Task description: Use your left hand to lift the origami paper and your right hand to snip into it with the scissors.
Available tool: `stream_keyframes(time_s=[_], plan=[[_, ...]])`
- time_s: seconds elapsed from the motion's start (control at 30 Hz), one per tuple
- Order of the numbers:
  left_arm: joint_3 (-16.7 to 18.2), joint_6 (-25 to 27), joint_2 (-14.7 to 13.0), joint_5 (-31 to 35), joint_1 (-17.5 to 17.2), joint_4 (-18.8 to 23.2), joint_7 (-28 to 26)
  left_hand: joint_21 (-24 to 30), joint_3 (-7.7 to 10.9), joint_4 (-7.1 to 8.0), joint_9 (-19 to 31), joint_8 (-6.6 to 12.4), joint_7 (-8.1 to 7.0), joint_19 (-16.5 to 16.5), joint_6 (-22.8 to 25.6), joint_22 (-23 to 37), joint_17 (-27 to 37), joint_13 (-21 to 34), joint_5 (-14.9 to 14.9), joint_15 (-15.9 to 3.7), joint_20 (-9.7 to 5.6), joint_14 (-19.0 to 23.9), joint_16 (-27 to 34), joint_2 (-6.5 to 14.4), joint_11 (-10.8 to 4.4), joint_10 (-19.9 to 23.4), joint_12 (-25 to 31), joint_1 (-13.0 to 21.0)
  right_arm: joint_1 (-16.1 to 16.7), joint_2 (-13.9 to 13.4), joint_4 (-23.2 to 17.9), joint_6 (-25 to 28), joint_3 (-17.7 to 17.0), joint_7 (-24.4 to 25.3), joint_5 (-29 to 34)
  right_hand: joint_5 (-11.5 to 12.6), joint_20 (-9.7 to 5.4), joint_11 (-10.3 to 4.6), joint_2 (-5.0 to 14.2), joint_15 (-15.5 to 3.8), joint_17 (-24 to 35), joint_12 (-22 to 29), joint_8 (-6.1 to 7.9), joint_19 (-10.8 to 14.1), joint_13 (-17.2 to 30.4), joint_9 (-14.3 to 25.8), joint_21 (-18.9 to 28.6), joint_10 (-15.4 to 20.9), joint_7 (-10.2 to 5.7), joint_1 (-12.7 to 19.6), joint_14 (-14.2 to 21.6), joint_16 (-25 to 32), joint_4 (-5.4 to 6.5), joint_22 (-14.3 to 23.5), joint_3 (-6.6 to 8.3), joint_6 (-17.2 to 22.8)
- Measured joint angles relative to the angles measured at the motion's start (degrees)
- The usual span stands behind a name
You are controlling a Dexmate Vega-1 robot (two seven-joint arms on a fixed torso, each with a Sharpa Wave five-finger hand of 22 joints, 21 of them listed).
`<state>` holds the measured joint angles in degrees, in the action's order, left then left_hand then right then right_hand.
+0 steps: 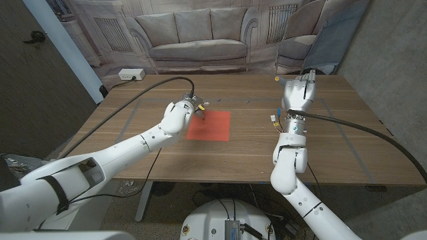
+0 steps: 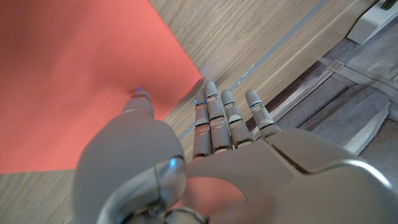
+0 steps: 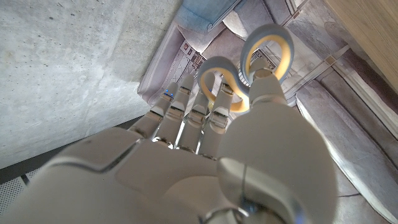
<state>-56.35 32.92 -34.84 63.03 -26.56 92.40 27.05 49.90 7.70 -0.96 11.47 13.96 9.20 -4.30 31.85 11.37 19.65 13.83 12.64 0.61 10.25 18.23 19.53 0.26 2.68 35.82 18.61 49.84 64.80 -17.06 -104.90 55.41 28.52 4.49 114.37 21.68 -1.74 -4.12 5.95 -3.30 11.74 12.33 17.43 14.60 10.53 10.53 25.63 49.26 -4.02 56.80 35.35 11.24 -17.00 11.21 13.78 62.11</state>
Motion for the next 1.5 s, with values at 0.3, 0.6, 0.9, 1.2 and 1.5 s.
stream_keyframes(time_s=[0.3, 0.6, 0.9, 1.2, 1.5], plan=[[-0.93, -0.56, 0.93, -0.78, 0.47, -2.31, -1.61, 0.39, 1.46, -1.44, -0.03, 0.98, -1.35, 1.55, 4.55, -0.28, -0.61, -0.53, -0.29, -2.1, -0.77, 4.02, 0.86, 2.32, -1.4, 4.27, 0.69, 2.31, -0.99, -0.4, 1.05, 0.36, 0.45, -0.07, -0.59, 0.17, 0.0, 0.0, 0.04, 0.0, 0.0, -0.01, 0.0, 0.0, 0.0, -0.01, 0.0, 0.0, 0.0, -0.05, 0.0, 0.0, 0.01, 0.0, -0.01, 0.0], [-1.13, -0.6, 1.71, -1.72, 0.21, -4.44, -6.45, 1.82, 7.43, -5.84, -0.67, 4.0, -5.04, 6.45, 16.38, -0.72, -2.81, -1.55, -1.81, -3.68, -2.35, 15.16, 1.99, 6.53, -5.01, 14.02, 2.42, 10.61, -2.67, -0.8, 2.61, 0.49, 1.18, -0.71, -1.21, 0.17, 0.0, -0.01, 0.04, 0.0, 0.0, -0.06, 0.0, 0.0, 0.0, -0.03, 0.0, -0.01, 0.0, -0.06, 0.0, 0.0, 0.01, 0.0, -0.01, 0.0], [-1.73, -0.62, 2.0, -2.63, 0.94, -5.99, -8.49, 1.61, 8.01, -6.1, -0.5, 1.67, -4.91, 6.85, 15.83, -0.56, -3.09, -1.18, -2.24, -3.57, -2.18, 15.32, -0.27, 5.22, -4.54, 14.43, -0.12, 7.78, -4.15, -1.25, 3.38, 0.69, 1.82, -2.01, -1.27, 0.16, 0.0, -0.02, 0.03, 0.0, 0.0, -0.23, 0.0, 0.0, 0.0, -0.02, 0.0, -0.01, 0.0, -0.07, 0.0, 0.0, -0.24, 0.0, 0.24, 0.0], [-1.68, 0.1, 2.41, -3.55, 0.36, -6.78, -14.87, 3.11, 14.18, -8.62, 2.34, 8.3, -6.73, 10.45, 27.63, -0.66, -2.54, 2.39, -1.6, -5.11, -3.7, 24.77, 1.05, 7.21, -6.36, 23.94, 6.77, 15.15, -5.04, -1.63, 3.63, 0.7, 2.24, -2.86, -1.16, 0.15, 0.0, -0.12, -0.25, 0.0, 0.0, -0.24, -0.01, 0.0, 0.0, 0.23, 0.0, 0.09, 0.0, -0.52, 0.0, 0.0, -0.24, 0.14, 0.24, 0.0], [-0.22, -1.24, 2.29, -7.38, -0.86, -6.36, -22.26, 3.11, 14.64, -8.61, 2.98, 8.75, -6.72, 10.54, 27.63, -0.72, -1.42, 3.59, -1.62, -5.31, -3.79, 25.17, 1.33, 7.38, -6.27, 24.05, 7.73, 16.9, -5.15, -1.94, 3.67, 0.95, 2.43, -2.95, -1.32, 0.05, 0.0, -0.13, -0.25, 0.0, 0.0, -0.28, -0.04, 0.0, 0.0, 0.28, 0.0, 0.1, 0.0, -0.52, 0.0, 0.0, -0.47, 0.14, 0.47, 0.0]])
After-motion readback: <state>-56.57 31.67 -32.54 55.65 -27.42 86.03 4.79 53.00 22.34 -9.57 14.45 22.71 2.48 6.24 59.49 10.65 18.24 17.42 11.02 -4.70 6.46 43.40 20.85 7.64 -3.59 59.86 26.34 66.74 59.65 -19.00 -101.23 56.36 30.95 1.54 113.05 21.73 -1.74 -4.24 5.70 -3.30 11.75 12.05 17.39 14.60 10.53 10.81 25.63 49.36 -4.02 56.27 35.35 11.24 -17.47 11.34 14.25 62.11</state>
